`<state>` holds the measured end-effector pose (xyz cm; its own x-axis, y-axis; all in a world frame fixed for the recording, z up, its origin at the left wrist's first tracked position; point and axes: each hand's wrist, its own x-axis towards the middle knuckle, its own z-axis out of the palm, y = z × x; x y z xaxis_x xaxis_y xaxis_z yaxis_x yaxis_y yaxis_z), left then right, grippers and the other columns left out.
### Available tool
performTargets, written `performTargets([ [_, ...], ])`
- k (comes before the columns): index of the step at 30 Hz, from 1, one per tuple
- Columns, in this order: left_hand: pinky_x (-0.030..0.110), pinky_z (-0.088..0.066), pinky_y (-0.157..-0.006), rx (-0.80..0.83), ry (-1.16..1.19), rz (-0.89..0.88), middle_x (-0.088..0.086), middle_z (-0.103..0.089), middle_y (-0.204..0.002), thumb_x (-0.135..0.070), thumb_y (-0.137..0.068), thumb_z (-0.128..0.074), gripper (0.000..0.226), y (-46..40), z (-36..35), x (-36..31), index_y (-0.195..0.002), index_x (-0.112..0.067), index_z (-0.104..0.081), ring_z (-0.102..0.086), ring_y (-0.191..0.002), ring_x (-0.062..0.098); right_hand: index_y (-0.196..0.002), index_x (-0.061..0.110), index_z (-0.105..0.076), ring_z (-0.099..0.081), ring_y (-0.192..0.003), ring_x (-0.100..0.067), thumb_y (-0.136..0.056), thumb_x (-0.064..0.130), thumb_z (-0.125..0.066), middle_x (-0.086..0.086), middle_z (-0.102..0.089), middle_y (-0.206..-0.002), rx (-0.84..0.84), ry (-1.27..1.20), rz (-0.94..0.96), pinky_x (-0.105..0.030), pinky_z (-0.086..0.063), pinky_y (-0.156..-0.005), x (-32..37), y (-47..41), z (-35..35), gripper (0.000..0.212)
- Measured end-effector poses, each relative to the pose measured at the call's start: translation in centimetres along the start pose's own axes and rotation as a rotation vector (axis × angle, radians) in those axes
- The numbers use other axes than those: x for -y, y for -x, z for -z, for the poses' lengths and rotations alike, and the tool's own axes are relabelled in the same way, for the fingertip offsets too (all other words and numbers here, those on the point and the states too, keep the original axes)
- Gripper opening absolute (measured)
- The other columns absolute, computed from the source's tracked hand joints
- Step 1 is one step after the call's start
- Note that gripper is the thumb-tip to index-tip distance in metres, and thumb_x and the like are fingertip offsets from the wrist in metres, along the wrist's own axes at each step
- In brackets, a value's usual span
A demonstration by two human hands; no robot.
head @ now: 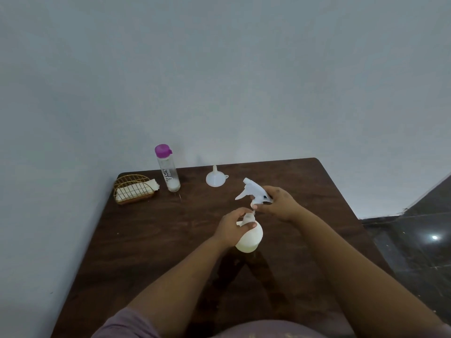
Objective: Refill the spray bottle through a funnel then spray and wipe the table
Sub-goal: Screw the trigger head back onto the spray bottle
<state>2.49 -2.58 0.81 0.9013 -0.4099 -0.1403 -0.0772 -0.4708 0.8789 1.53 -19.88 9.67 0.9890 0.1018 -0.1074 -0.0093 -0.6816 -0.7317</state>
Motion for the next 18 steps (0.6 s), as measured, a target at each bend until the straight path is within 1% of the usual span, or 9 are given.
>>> performTargets([
  [2,0.039,-0.050,-0.098,-0.015,0.050,0.023,-0.004,-0.066,-0.121,-0.041,-0.086,-0.069,0.036,0.1,-0.1,0.3,-0.117,-0.024,-0.063,-0.059,-0.114,0.017,-0.104,0.013,-0.065,-0.058,-0.082,-0.017,-0.080,0.024,-0.074,0.000,-0.063,-0.092,0.002,0.051,0.020,-0.021,-0.046,-0.071,-0.4,-0.1,-1.1,0.028],
  [4,0.042,-0.051,-0.099,-0.029,0.108,0.042,-0.003,-0.068,-0.117,-0.050,-0.079,-0.070,0.047,0.0,-0.3,0.7,-0.116,-0.021,-0.065,-0.062,-0.111,0.016,-0.098,0.009,-0.064,-0.055,-0.078,-0.014,-0.080,0.019,-0.074,0.002,-0.060,-0.087,0.000,0.100,0.070,-0.016,-0.041,-0.066,-0.6,-0.1,-2.5,0.023],
  [6,0.042,-0.052,-0.098,-0.032,0.174,0.040,-0.006,-0.070,-0.111,-0.055,-0.074,-0.069,0.049,0.2,-0.5,1.1,-0.112,-0.025,-0.068,-0.064,-0.108,0.015,-0.092,0.005,-0.063,-0.054,-0.074,-0.014,-0.080,0.017,-0.073,0.000,-0.059,-0.083,-0.053,0.125,0.094,-0.021,-0.042,-0.067,-0.8,0.1,-3.7,0.020],
  [7,0.041,-0.052,-0.098,-0.036,0.208,0.035,-0.007,-0.071,-0.110,-0.056,-0.072,-0.069,0.049,0.3,-0.6,1.2,-0.111,-0.026,-0.068,-0.064,-0.108,0.014,-0.090,0.005,-0.062,-0.054,-0.073,-0.014,-0.079,0.018,-0.074,0.000,-0.059,-0.081,-0.080,0.126,0.081,-0.024,-0.044,-0.067,-1.0,0.0,-4.0,0.021],
  [8,0.042,-0.051,-0.098,-0.042,0.233,0.036,-0.008,-0.071,-0.109,-0.056,-0.072,-0.069,0.048,0.4,-0.7,1.2,-0.110,-0.027,-0.069,-0.064,-0.108,0.014,-0.089,0.005,-0.061,-0.054,-0.072,-0.013,-0.078,0.020,-0.075,0.001,-0.058,-0.080,-0.100,0.127,0.059,-0.024,-0.044,-0.066,-1.0,0.0,-4.1,0.023],
  [11,0.045,-0.050,-0.098,-0.063,0.279,0.012,-0.007,-0.071,-0.110,-0.052,-0.077,-0.068,0.042,0.8,-1.2,1.5,-0.111,-0.028,-0.067,-0.065,-0.108,0.015,-0.091,0.008,-0.060,-0.053,-0.072,-0.010,-0.078,0.025,-0.076,0.005,-0.055,-0.079,-0.098,0.154,0.026,-0.021,-0.041,-0.064,-1.0,-0.1,-4.1,0.027],
  [14,0.050,-0.052,-0.094,-0.110,0.279,-0.007,0.002,-0.072,-0.106,-0.050,-0.078,-0.066,0.039,0.8,-1.4,1.8,-0.107,-0.024,-0.069,-0.067,-0.104,0.021,-0.090,0.008,-0.061,-0.054,-0.074,-0.013,-0.082,0.022,-0.072,0.003,-0.056,-0.082,-0.036,0.218,0.132,-0.027,-0.042,-0.068,-0.8,0.0,-4.5,0.020],
  [16,0.046,-0.053,-0.092,-0.115,0.246,-0.018,0.000,-0.072,-0.103,-0.046,-0.080,-0.067,0.029,0.8,-1.4,1.7,-0.103,-0.029,-0.069,-0.067,-0.101,0.019,-0.091,0.009,-0.059,-0.054,-0.076,-0.014,-0.085,0.023,-0.069,0.001,-0.057,-0.085,-0.044,0.259,0.118,-0.027,-0.044,-0.069,-0.7,0.0,-4.7,0.019],
  [18,0.039,-0.054,-0.089,-0.113,0.212,-0.045,-0.006,-0.072,-0.100,-0.035,-0.084,-0.068,0.021,0.7,-1.3,1.6,-0.105,-0.031,-0.068,-0.067,-0.099,0.014,-0.089,0.010,-0.056,-0.054,-0.075,-0.015,-0.083,0.029,-0.071,-0.001,-0.057,-0.085,-0.098,0.320,0.061,-0.026,-0.045,-0.067,-0.4,0.0,-5.1,0.025],
])
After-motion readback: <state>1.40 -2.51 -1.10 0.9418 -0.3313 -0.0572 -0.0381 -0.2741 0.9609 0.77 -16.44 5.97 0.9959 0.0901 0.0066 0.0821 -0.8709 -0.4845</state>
